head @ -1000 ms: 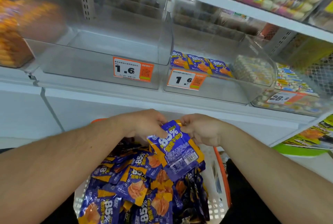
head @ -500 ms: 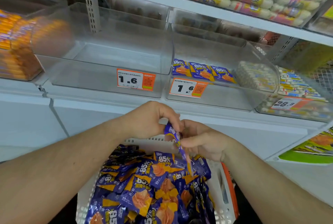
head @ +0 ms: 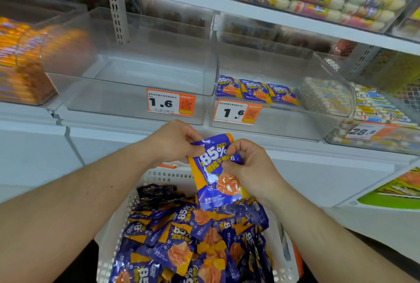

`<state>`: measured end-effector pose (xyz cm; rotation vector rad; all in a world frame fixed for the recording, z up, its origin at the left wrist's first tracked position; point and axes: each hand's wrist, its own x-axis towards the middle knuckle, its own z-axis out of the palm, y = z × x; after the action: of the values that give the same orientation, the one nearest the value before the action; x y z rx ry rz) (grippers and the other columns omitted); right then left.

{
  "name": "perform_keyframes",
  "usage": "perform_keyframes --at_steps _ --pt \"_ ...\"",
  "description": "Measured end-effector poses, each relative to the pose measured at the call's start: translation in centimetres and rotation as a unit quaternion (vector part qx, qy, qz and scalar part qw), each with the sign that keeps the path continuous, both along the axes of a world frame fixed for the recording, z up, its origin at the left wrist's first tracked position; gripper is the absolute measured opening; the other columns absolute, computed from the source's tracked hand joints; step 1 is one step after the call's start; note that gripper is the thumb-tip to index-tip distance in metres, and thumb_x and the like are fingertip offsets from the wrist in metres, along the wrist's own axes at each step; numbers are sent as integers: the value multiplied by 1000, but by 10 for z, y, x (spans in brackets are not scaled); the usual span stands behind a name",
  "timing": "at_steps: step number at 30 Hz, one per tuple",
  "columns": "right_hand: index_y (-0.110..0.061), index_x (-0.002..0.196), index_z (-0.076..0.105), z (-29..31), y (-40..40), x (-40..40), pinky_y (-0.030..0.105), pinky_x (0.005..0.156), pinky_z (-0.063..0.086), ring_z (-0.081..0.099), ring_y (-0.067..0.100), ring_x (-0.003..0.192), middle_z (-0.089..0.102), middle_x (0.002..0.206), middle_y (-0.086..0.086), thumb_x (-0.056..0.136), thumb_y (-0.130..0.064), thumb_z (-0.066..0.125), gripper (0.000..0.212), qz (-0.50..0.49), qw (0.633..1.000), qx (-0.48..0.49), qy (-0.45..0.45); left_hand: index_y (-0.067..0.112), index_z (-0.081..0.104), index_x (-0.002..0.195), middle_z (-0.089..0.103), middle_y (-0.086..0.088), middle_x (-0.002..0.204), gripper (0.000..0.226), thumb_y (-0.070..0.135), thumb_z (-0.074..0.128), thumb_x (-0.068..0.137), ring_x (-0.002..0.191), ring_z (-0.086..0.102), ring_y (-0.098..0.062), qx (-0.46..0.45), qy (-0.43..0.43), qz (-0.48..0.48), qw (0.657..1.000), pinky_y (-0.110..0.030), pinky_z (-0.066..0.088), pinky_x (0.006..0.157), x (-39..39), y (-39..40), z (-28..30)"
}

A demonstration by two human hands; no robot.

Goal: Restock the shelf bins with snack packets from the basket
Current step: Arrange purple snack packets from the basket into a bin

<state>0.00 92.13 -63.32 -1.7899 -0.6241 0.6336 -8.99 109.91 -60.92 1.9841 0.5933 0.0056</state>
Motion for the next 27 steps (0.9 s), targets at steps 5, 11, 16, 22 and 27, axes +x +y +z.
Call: perform_keyframes --at_steps 5,11,16,22,27 --pt "-19 82 57 8 4 -10 32 55 49 61 15 53 69 75 2 90 8 60 28 -72 997 -3 -2 20 74 92 67 5 80 17 30 80 80 69 58 -7 232 -89 50 967 -11 37 55 11 -6 4" --pt "-21 89 53 74 10 18 40 52 54 60 20 44 62 54 7 93 10 51 31 -149 984 97 -17 6 64 118 66 -10 117 44 36 49 89 106 60 -28 426 -340 99 833 -41 47 92 25 10 11" --pt "-18 91 50 125 39 76 31 39 51 56 23 37 56 59 18 79 23 50 42 -220 968 118 -28 21 39 144 51 -6 144 82 30 71 69 134 45 -32 543 -196 42 815 -56 22 111 35 13 -17" --pt "-4 114 59 110 85 156 22 47 52 55 16 60 55 76 4 85 11 60 32 -135 982 -102 -85 32 53 138 55 -6 137 89 21 78 53 132 44 -35 545 -177 72 816 -56 8 114 44 4 -25" --pt "-6 130 60 82 112 164 32 83 50 59 23 101 62 127 16 90 -3 62 41 54 889 -364 -273 32 55 137 55 -4 136 86 23 74 53 132 43 -34 549 -186 76 811 -58 8 114 47 5 -28"
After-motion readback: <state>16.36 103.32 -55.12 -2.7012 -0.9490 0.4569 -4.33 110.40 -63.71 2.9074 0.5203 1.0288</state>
